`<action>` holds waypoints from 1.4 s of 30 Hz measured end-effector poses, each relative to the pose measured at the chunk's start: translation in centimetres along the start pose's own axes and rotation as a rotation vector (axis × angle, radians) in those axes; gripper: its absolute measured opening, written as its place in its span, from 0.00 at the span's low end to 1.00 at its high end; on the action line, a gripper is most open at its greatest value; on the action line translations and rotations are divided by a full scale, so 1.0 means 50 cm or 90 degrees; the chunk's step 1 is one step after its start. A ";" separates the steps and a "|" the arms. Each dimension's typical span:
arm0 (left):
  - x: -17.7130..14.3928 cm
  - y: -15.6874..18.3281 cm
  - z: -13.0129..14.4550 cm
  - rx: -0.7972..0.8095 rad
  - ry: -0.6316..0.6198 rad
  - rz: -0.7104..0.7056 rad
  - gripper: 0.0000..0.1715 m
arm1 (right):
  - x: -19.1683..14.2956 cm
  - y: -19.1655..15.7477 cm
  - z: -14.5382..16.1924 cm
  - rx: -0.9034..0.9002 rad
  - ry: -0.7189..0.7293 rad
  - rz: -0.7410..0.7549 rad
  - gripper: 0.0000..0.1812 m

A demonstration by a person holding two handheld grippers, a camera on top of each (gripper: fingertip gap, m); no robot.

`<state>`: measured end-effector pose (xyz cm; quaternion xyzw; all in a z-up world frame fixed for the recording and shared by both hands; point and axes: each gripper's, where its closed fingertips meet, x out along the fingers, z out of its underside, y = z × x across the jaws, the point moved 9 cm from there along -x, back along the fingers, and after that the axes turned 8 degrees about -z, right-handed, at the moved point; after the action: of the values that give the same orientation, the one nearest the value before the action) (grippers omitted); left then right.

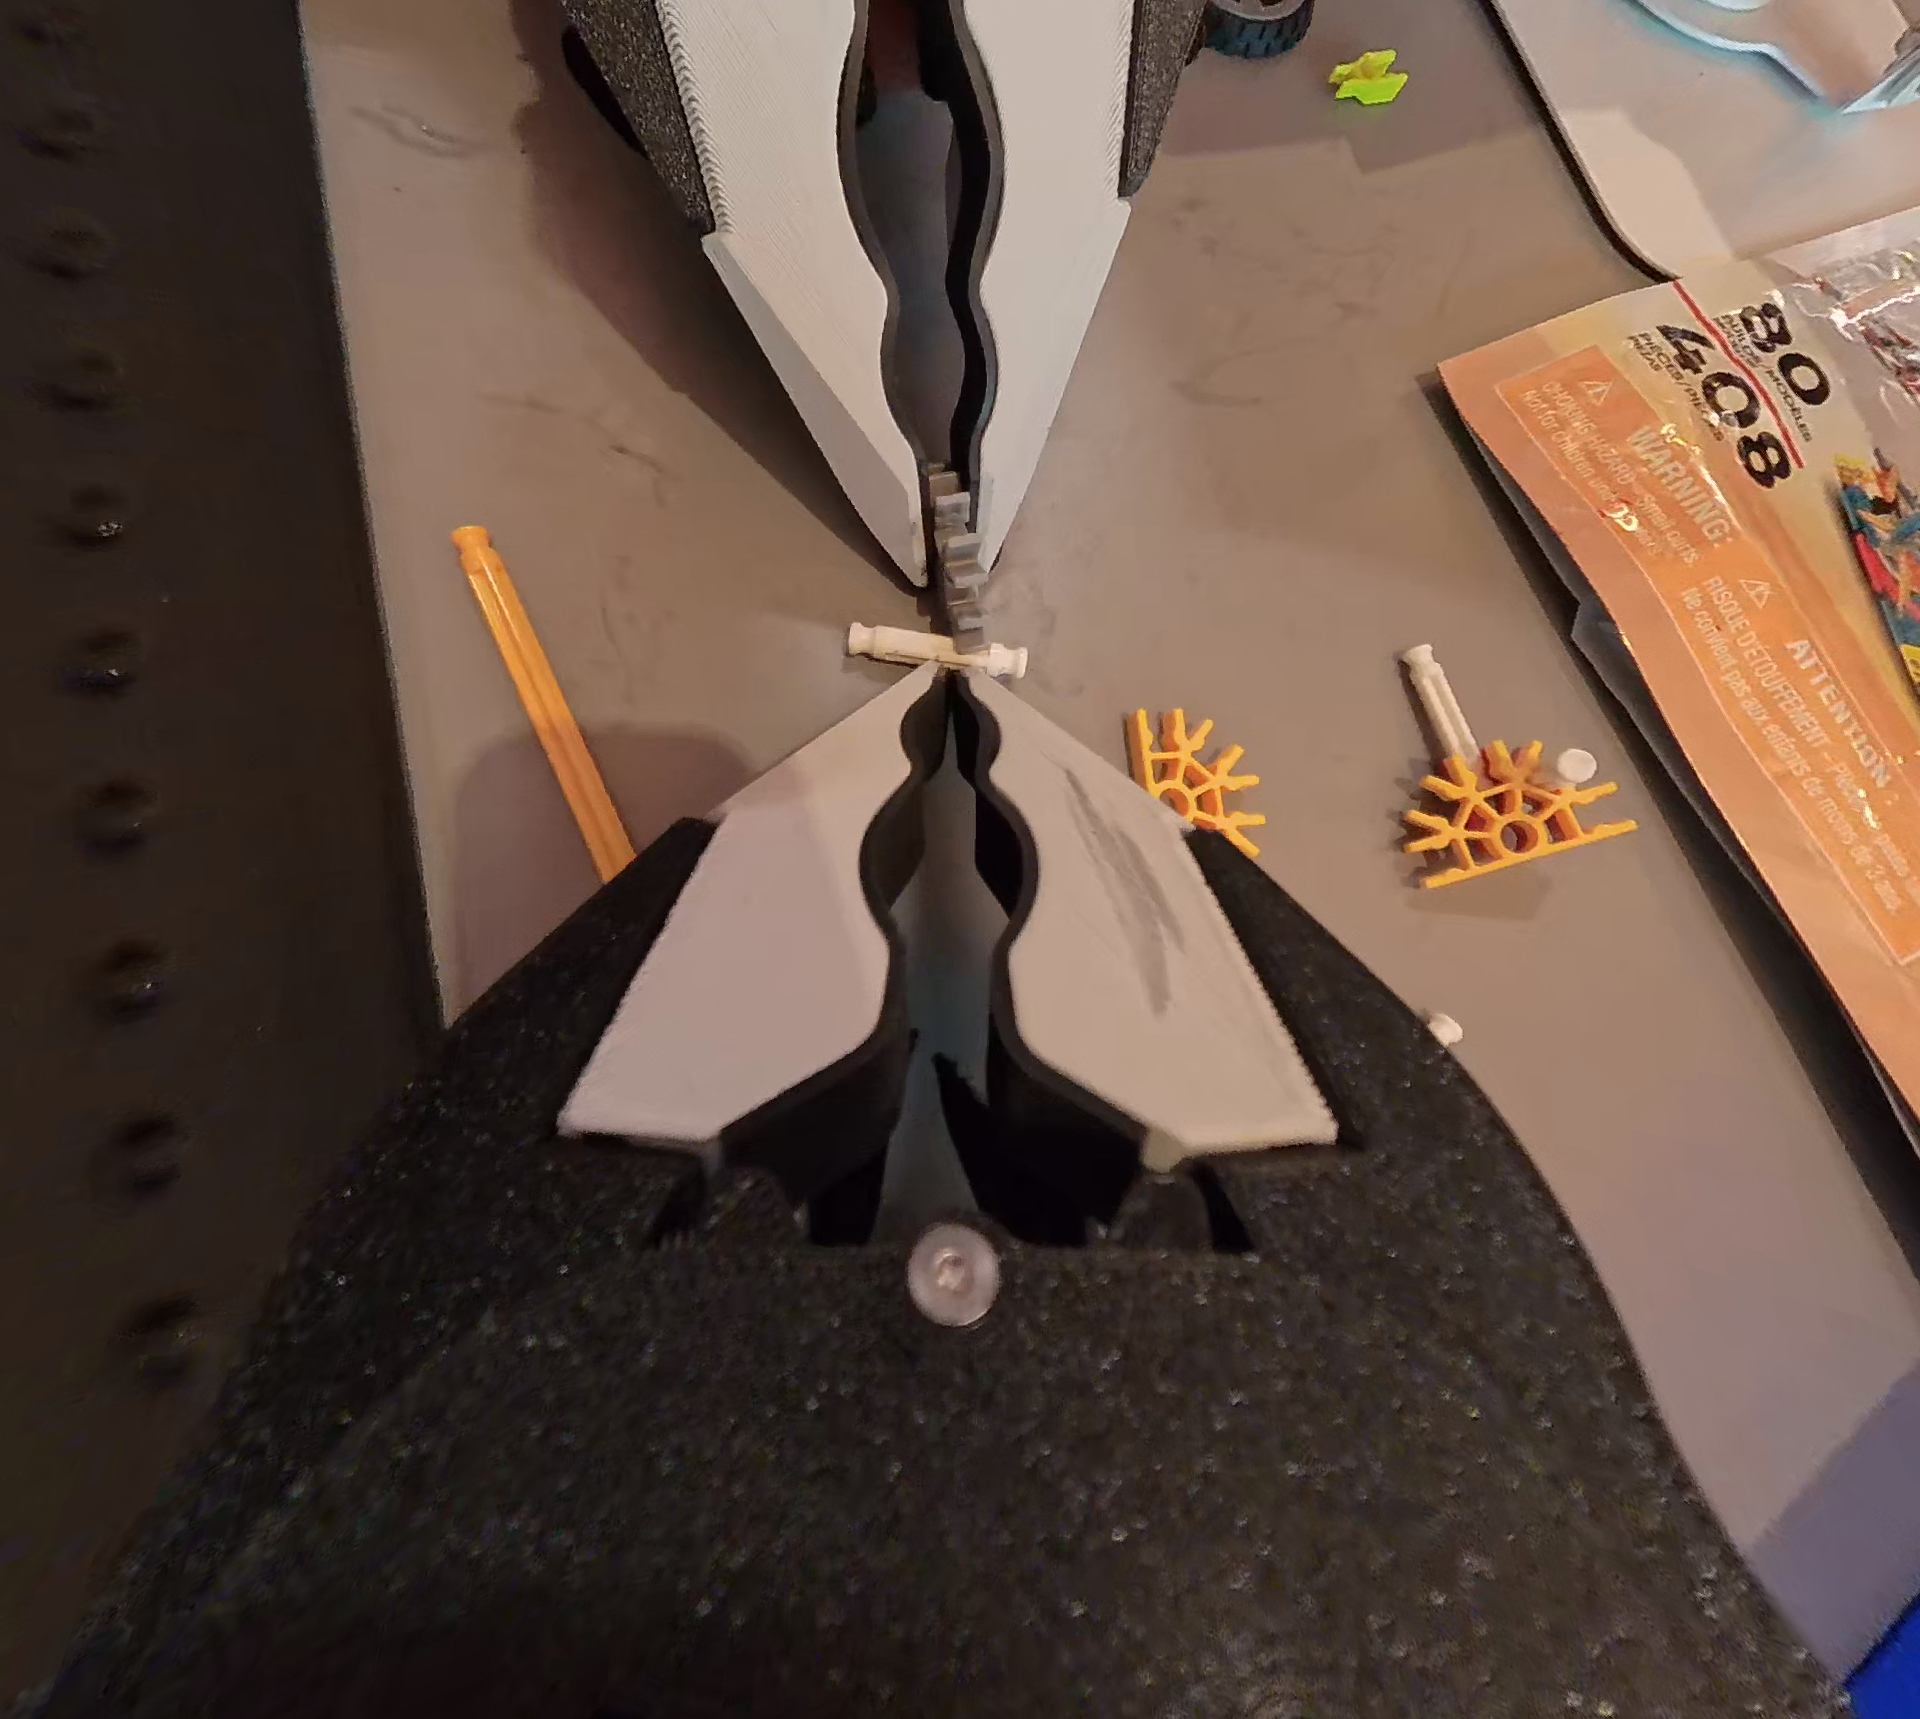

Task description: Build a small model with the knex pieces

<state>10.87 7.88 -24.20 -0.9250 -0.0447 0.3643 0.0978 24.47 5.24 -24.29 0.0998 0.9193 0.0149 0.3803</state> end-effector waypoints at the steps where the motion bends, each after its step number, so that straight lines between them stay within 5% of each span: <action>1: 0.000 0.000 0.000 0.001 0.000 0.000 0.03 | 0.001 0.000 0.000 -0.003 -0.001 0.002 0.00; 14: 0.001 -0.001 0.000 -0.004 0.000 0.002 0.03 | -0.001 0.003 0.001 0.008 0.004 0.000 0.00; 20: 0.001 -0.002 0.000 -0.008 0.000 0.008 0.03 | -0.005 0.000 0.002 0.005 0.010 0.014 0.07; 42: 0.002 -0.003 -0.002 -0.010 0.000 0.013 0.02 | 0.000 0.007 -0.004 -0.016 0.013 -0.030 0.05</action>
<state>10.99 8.02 -24.16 -0.9262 -0.0380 0.3649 0.0869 24.37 5.57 -24.12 0.0729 0.9249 0.0183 0.3727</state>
